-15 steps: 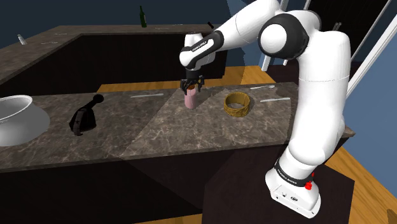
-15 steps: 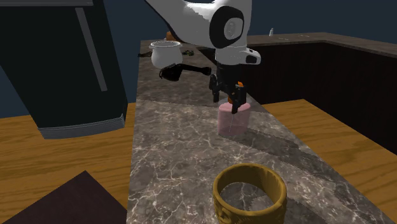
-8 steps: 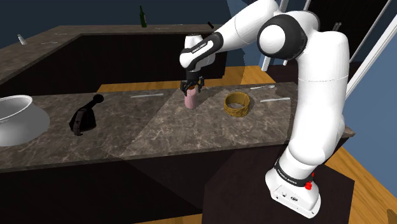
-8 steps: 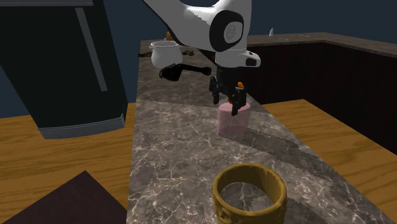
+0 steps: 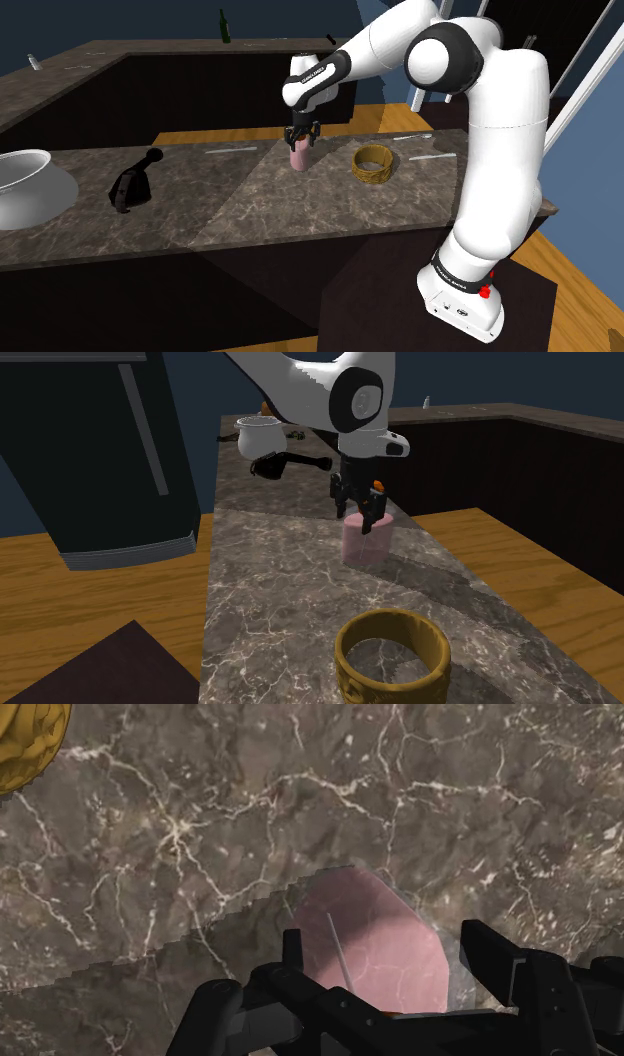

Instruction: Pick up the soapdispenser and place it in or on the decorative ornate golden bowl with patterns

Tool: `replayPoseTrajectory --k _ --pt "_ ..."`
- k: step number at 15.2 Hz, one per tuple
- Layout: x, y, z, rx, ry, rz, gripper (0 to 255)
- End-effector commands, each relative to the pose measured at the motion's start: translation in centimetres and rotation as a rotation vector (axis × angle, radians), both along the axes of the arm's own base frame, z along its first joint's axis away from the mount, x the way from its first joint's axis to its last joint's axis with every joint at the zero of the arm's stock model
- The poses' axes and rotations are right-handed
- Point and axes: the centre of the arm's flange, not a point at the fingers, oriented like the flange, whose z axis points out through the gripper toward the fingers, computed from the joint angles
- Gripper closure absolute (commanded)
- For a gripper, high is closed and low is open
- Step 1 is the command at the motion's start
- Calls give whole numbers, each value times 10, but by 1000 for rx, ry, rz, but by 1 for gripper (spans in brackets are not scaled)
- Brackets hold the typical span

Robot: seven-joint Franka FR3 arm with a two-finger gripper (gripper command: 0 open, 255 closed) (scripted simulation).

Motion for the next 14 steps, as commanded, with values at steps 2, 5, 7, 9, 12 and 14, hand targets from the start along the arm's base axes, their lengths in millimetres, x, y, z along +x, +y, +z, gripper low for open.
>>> replayPoseTrajectory --k 2,5,7,9,12,14 --pt "0 0 -1 0 1 0 255" --pt "0 0 10 0 1 0 255" --pt "0 0 20 0 1 0 255" --pt "0 0 31 0 1 0 255" --pt "0 0 47 0 1 0 255" --pt "0 0 57 0 1 0 255"
